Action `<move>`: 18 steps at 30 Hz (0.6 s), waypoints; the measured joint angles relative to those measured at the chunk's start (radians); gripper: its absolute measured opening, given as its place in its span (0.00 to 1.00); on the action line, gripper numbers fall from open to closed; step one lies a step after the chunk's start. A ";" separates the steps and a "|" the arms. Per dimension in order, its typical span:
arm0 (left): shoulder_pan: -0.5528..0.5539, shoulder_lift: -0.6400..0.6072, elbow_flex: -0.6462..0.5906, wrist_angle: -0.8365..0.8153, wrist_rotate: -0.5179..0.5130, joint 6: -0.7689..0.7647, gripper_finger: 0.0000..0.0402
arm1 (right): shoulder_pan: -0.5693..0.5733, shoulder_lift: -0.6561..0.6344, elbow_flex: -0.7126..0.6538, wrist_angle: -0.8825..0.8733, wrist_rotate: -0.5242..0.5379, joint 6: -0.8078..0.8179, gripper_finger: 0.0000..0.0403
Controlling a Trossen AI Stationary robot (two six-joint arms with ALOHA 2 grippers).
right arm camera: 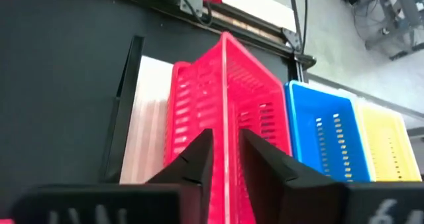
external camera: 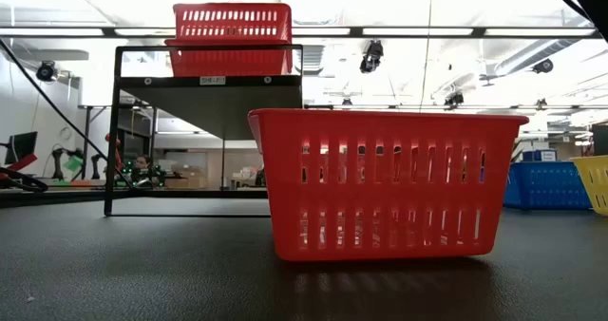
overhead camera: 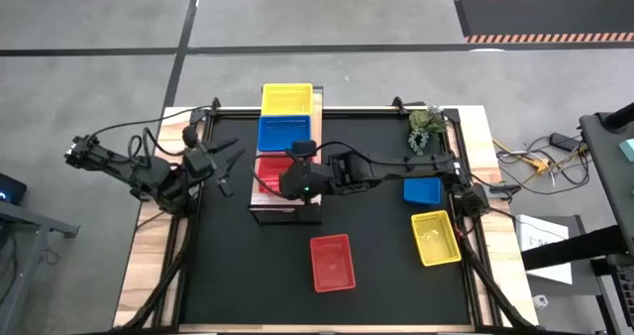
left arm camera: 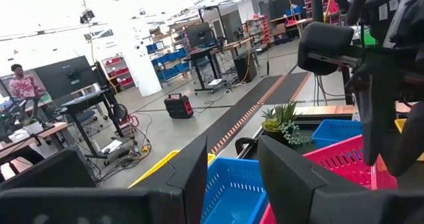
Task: Stack baskets on shelf by color
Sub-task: Stack the blue bin on top of the blue bins on the shelf
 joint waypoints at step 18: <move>0.000 0.005 0.001 -0.001 0.002 0.000 0.29 | -0.038 0.041 0.000 0.023 -0.105 0.009 0.02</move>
